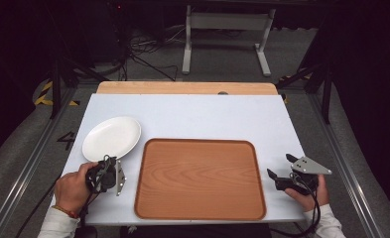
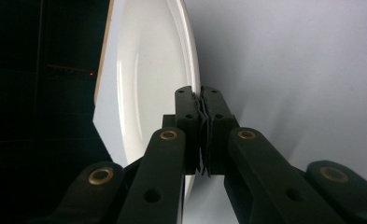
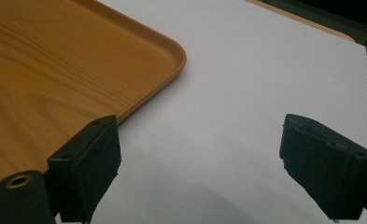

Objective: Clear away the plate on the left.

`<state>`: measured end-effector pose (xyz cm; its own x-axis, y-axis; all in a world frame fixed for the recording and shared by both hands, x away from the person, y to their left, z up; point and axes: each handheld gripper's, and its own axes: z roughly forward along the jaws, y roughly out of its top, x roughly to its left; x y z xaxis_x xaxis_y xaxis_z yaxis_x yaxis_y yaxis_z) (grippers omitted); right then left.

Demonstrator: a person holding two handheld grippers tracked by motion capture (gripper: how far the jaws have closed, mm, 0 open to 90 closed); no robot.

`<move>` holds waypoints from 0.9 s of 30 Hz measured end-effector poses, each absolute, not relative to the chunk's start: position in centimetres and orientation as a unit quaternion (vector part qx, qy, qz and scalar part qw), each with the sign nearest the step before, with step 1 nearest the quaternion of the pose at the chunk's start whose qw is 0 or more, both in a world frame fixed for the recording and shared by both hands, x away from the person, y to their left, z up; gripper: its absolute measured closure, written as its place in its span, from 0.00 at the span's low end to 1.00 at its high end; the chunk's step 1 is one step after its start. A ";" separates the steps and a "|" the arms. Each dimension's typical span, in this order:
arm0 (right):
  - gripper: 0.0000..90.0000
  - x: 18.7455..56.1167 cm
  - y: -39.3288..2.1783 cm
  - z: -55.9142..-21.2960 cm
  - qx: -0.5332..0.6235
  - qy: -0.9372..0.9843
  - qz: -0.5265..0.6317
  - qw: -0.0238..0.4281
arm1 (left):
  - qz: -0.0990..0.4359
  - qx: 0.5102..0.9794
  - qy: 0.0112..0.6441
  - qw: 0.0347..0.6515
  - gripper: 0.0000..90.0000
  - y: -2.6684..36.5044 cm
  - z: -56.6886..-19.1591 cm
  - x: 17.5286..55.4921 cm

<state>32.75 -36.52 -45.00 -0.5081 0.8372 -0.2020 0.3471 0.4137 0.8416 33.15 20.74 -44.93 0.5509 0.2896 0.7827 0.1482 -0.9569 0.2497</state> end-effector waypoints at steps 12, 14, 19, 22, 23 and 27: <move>0.14 32.8 -36.6 -45.0 0.381 0.779 0.383 0.317 | 0.468 0.873 0.115 0.075 0.97 20.3 -44.1 33.0; 0.14 32.8 -36.6 -45.0 0.382 0.779 0.385 0.315 | 0.472 0.871 0.113 0.077 0.97 20.1 -43.8 33.0; 0.14 32.7 -36.5 -45.0 0.382 0.778 0.386 0.315 | 0.475 0.870 0.110 0.076 0.97 19.7 -43.6 33.0; 0.14 32.7 -36.6 -44.9 0.384 0.777 0.388 0.315 | 0.475 0.870 0.104 0.080 0.97 19.6 -43.3 33.0; 0.14 32.7 -36.6 -44.9 0.385 0.776 0.387 0.316 | 0.474 0.870 0.108 0.084 0.97 19.5 -43.2 33.0; 0.14 32.7 -36.7 -44.8 0.391 0.770 0.392 0.319 | 0.484 0.866 0.094 0.080 0.97 18.7 -42.7 33.1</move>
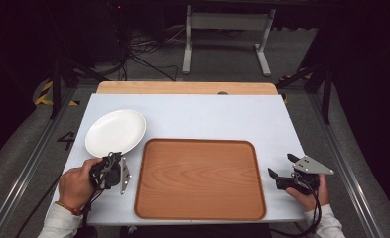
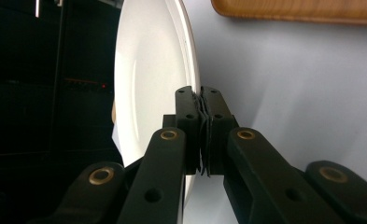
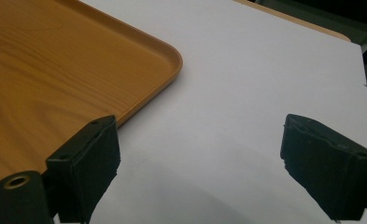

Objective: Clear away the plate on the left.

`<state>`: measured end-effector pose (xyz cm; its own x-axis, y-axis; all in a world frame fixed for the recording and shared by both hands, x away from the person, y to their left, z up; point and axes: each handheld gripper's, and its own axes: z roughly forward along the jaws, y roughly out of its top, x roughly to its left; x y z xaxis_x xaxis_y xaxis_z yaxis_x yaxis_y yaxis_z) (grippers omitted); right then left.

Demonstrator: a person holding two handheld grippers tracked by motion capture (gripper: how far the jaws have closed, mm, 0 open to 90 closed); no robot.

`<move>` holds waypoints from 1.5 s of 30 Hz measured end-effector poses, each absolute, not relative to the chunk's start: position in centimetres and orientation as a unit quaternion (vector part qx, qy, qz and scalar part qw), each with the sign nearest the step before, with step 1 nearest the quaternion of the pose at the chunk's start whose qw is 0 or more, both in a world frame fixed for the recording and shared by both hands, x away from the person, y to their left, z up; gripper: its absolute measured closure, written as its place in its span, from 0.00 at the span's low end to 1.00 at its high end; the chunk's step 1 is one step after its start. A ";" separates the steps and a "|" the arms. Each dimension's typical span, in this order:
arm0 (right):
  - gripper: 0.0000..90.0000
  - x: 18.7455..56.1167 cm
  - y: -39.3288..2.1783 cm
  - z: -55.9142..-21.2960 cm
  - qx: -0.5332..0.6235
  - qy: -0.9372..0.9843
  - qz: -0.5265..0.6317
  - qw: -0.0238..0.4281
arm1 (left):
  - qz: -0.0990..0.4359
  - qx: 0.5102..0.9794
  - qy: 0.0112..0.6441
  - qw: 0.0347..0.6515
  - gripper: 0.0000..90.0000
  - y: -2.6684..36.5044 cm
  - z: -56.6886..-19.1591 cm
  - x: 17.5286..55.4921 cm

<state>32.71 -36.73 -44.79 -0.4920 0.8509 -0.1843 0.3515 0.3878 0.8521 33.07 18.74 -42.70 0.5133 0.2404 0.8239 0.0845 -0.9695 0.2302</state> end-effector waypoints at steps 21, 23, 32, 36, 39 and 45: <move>0.13 32.7 -36.8 -44.9 0.396 0.766 0.392 0.320 | 0.487 0.865 0.028 0.115 0.97 14.2 -41.2 31.3; 0.13 32.7 -36.8 -44.9 0.396 0.766 0.391 0.320 | 0.485 0.866 0.018 0.118 0.97 13.7 -41.3 31.2; 0.13 32.7 -36.7 -44.9 0.396 0.767 0.391 0.320 | 0.486 0.864 -0.032 0.129 0.97 11.4 -41.1 30.1; 0.13 32.7 -36.6 -44.9 0.395 0.768 0.388 0.322 | 0.478 0.865 -0.057 0.142 0.97 10.1 -41.0 29.5; 0.13 32.7 -36.7 -44.8 0.396 0.767 0.390 0.322 | 0.464 0.867 -0.073 0.167 0.97 8.9 -40.6 28.8; 0.13 32.6 -36.8 -44.8 0.394 0.768 0.388 0.323 | 0.451 0.868 -0.107 0.181 0.97 6.9 -40.9 27.8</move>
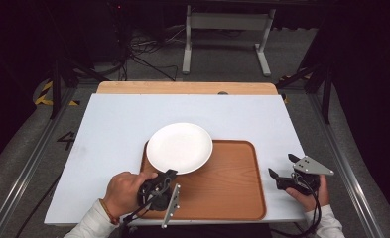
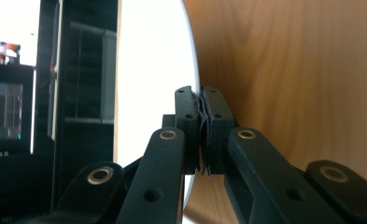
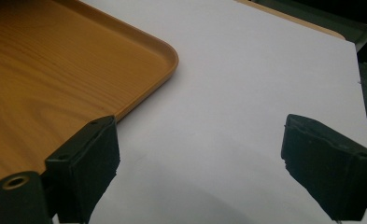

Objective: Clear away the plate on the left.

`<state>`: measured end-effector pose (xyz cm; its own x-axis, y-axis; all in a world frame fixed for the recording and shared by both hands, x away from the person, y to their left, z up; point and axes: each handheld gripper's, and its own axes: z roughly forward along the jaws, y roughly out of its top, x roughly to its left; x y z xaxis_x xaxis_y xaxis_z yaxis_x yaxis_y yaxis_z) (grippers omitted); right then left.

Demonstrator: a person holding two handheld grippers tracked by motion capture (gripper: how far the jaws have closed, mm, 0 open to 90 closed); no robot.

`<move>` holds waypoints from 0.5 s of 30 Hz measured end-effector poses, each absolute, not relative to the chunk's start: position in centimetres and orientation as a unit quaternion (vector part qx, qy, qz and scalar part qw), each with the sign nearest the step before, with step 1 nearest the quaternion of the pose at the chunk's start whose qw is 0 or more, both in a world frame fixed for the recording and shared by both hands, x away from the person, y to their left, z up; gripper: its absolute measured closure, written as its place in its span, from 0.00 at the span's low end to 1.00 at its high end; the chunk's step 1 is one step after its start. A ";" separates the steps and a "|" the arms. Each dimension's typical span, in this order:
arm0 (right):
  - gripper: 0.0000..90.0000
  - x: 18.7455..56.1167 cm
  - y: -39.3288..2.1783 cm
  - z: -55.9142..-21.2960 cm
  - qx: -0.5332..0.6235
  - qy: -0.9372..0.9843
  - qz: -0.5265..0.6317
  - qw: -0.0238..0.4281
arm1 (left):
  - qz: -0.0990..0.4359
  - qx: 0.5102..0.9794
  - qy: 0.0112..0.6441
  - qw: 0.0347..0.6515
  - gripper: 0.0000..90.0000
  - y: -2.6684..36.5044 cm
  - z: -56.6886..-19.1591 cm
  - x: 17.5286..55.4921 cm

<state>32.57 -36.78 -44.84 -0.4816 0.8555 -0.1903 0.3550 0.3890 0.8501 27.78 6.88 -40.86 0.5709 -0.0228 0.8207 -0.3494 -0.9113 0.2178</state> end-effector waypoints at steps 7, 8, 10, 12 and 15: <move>0.13 32.5 -37.0 -44.9 0.397 0.766 0.390 0.321 | 0.432 0.872 -0.133 0.186 0.96 5.7 -41.9 26.9; 0.13 32.5 -36.9 -44.8 0.394 0.768 0.391 0.318 | 0.425 0.873 -0.145 0.192 0.96 5.4 -42.3 26.6; 0.13 32.5 -36.8 -44.8 0.393 0.770 0.390 0.318 | 0.427 0.871 -0.150 0.191 0.96 5.2 -42.4 26.4; 0.13 32.5 -36.7 -44.9 0.390 0.772 0.389 0.317 | 0.425 0.871 -0.152 0.193 0.96 5.1 -42.5 26.2; 0.13 32.5 -36.7 -44.9 0.390 0.773 0.388 0.316 | 0.416 0.873 -0.155 0.202 0.96 5.1 -42.6 26.1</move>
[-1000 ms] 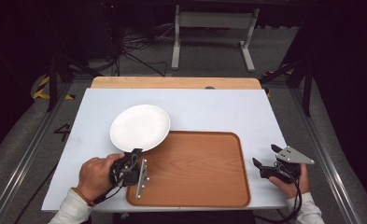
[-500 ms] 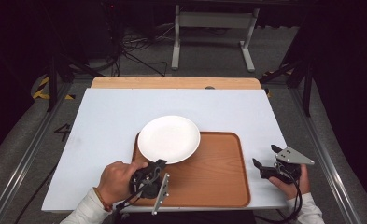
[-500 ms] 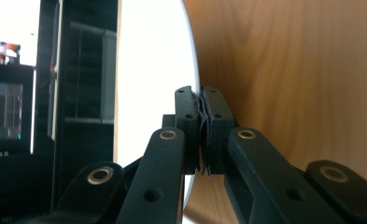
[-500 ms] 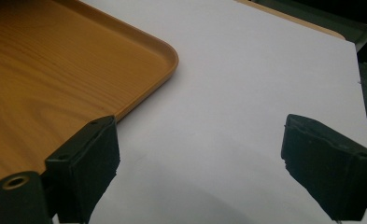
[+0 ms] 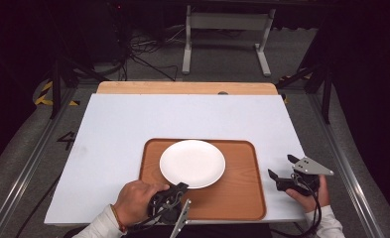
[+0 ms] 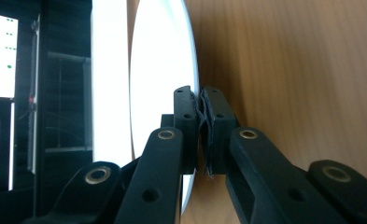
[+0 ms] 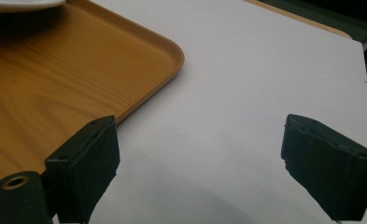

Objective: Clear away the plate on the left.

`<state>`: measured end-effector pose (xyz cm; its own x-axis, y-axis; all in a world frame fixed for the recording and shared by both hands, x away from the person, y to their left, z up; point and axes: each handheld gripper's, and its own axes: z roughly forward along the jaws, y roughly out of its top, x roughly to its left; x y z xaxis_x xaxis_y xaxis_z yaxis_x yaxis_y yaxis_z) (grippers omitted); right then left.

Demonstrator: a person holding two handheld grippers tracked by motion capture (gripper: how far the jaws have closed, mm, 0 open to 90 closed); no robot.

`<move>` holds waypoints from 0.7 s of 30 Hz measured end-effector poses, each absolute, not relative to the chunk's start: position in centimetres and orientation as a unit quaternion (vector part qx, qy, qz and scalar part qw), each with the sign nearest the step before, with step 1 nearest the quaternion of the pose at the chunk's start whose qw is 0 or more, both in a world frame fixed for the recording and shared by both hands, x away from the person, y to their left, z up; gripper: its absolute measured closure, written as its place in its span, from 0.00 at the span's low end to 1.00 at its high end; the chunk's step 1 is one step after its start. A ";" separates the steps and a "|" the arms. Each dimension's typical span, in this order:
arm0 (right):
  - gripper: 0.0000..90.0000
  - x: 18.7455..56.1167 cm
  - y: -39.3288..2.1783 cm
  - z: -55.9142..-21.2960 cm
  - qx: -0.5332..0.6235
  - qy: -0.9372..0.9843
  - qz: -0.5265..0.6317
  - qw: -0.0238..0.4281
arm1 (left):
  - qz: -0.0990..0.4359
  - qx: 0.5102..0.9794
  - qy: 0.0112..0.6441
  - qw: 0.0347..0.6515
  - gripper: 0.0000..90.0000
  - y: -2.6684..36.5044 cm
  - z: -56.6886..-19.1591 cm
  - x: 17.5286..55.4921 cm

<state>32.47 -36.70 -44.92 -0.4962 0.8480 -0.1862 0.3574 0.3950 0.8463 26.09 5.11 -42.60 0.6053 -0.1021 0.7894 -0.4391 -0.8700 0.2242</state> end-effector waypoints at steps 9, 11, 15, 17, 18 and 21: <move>0.13 32.5 -36.8 -44.9 0.393 0.771 0.396 0.307 | 0.389 0.880 -0.160 0.222 0.97 5.1 -43.5 25.5; 0.13 32.5 -36.7 -44.9 0.393 0.772 0.395 0.308 | 0.384 0.881 -0.159 0.228 0.97 5.0 -43.5 25.5; 0.13 32.5 -36.7 -45.0 0.390 0.774 0.391 0.310 | 0.366 0.886 -0.149 0.244 0.97 5.1 -43.5 25.7; 0.13 32.5 -36.6 -45.0 0.389 0.775 0.390 0.310 | 0.361 0.888 -0.149 0.242 0.96 5.1 -43.6 25.7; 0.13 32.5 -36.6 -45.0 0.388 0.776 0.387 0.312 | 0.354 0.891 -0.142 0.246 0.96 5.1 -43.7 25.7; 0.13 32.5 -36.5 -45.0 0.385 0.779 0.385 0.310 | 0.340 0.896 -0.141 0.248 0.94 5.1 -44.1 25.8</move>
<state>32.46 -36.45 -45.00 -0.5107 0.8393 -0.1863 0.3613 0.4061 0.8394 25.76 5.07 -44.07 0.7294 -0.0851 0.6787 -0.4215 -0.8374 0.3481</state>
